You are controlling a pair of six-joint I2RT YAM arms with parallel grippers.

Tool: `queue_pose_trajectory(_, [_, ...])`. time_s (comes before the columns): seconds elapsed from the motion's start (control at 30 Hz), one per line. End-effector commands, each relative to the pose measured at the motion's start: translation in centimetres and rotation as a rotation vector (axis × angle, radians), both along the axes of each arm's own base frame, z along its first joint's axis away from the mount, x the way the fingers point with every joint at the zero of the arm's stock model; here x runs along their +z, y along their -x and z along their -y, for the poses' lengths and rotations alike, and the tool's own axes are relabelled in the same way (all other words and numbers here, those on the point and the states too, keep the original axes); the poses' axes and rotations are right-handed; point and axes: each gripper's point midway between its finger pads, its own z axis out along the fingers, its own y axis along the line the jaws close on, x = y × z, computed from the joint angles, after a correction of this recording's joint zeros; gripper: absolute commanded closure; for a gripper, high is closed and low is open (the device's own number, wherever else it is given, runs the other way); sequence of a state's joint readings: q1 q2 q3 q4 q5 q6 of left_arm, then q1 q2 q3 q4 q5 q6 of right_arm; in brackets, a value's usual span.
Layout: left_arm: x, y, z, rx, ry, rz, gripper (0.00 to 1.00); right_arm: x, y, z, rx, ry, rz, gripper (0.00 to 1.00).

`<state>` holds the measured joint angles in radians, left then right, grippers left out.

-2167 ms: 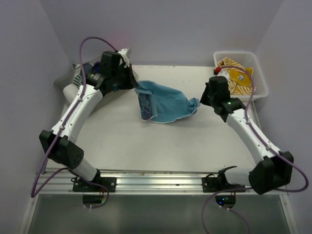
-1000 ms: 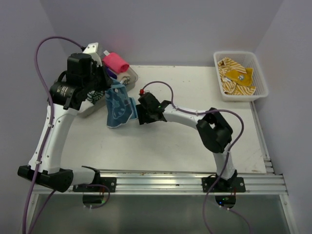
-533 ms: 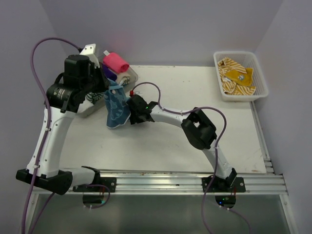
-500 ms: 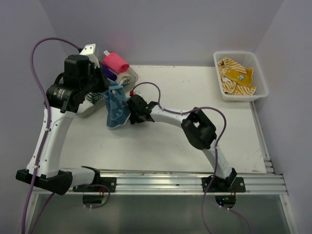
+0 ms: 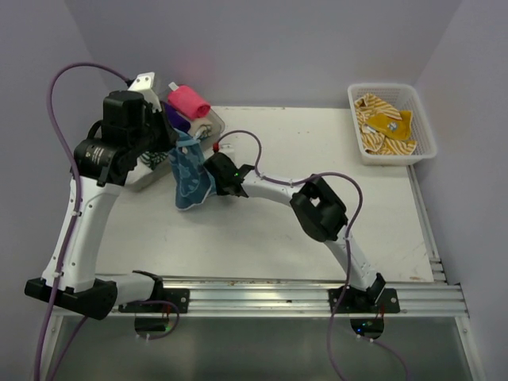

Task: Roll the towels
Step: Flatten the towel

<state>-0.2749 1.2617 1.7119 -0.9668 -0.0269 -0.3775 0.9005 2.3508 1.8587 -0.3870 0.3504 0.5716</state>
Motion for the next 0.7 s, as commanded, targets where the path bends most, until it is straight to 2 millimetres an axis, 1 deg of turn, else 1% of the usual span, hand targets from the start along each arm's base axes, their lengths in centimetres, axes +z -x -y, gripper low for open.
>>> queue_pose_trajectory(0.0, [0.3,0.0,-0.1,-0.011,-0.006,0.019,1.00,3.4,0.5,4.8,-0.087,0.021,0.021,1.00])
queue_pose_trajectory(0.03, [0.3,-0.1,0.1,-0.016,-0.003,0.019,1.00,4.2,0.5,6.2,-0.107,0.009,0.032,1.00])
queue_pose_trajectory(0.07, [0.2,-0.3,0.2,-0.021,0.000,0.019,1.00,2.1,2.1,9.3,-0.128,0.051,-0.010,1.00])
queue_pose_trajectory(0.1, [0.5,-0.4,0.7,-0.045,0.014,0.027,1.00,6.1,1.1,11.0,-0.166,-0.038,0.058,1.00])
queue_pose_trajectory(0.13, [0.3,-0.5,1.1,-0.059,0.023,0.022,1.00,6.2,1.5,12.8,-0.189,-0.036,0.056,1.00])
queue_pose_trajectory(0.17, [0.0,-0.7,1.8,-0.092,0.037,0.012,1.00,5.0,2.9,15.8,-0.213,0.007,0.034,1.00])
queue_pose_trajectory(0.2, [-0.2,-0.8,2.3,-0.115,0.049,0.007,1.00,6.9,2.7,17.8,-0.248,-0.017,0.067,1.00])
queue_pose_trajectory(0.23, [-0.7,-1.2,3.0,-0.145,0.065,0.003,1.00,7.2,3.3,19.2,-0.262,-0.005,0.064,1.00])
queue_pose_trajectory(0.27, [-1.5,-1.3,4.2,-0.200,0.096,-0.022,1.00,6.2,4.3,21.4,-0.287,0.035,0.048,1.00])
queue_pose_trajectory(0.3, [-1.6,-1.9,5.0,-0.227,0.119,-0.011,1.00,6.1,5.1,22.6,-0.298,0.060,0.040,1.00])
queue_pose_trajectory(0.33, [-3.4,-2.2,5.6,-0.250,0.133,-0.049,1.00,7.6,5.6,23.6,-0.313,0.045,0.070,1.00])
queue_pose_trajectory(0.37, [-4.7,-2.6,6.5,-0.279,0.157,-0.084,1.00,6.4,6.9,25.2,-0.330,0.080,0.048,1.00])
queue_pose_trajectory(0.4, [-5.3,-3.3,6.9,-0.291,0.166,-0.082,1.00,6.4,7.7,26.4,-0.349,0.096,0.046,1.00])
queue_pose_trajectory(0.43, [-6.7,-3.7,7.1,-0.295,0.163,-0.111,1.00,7.3,8.3,27.3,-0.367,0.076,0.063,1.00])
queue_pose_trajectory(0.47, [-8.1,-4.7,7.2,-0.286,0.149,-0.136,1.00,6.3,9.6,28.8,-0.387,0.096,0.042,1.00])
queue_pose_trajectory(0.5, [-8.9,-5.5,7.0,-0.268,0.135,-0.140,1.00,6.1,10.3,30.4,-0.422,0.121,0.031,1.00])
queue_pose_trajectory(0.53, [-9.5,-6.2,7.0,-0.260,0.123,-0.145,1.00,6.1,10.7,31.3,-0.440,0.125,0.032,1.00])
queue_pose_trajectory(0.57, [-11.7,-7.6,6.7,-0.231,0.091,-0.188,0.79,6.0,11.5,32.6,-0.460,0.122,0.037,1.00])
queue_pose_trajectory(0.6, [-12.5,-8.5,6.3,-0.200,0.070,-0.203,0.57,5.8,11.9,33.3,-0.472,0.128,0.033,1.00])
queue_pose_trajectory(0.63, [-12.2,-9.7,6.0,-0.172,0.054,-0.193,0.34,5.7,12.2,33.6,-0.474,0.125,0.032,1.00])
queue_pose_trajectory(0.67, [-14.2,-11.1,5.4,-0.125,0.014,-0.238,0.21,5.3,12.6,34.3,-0.485,0.135,0.025,1.00])
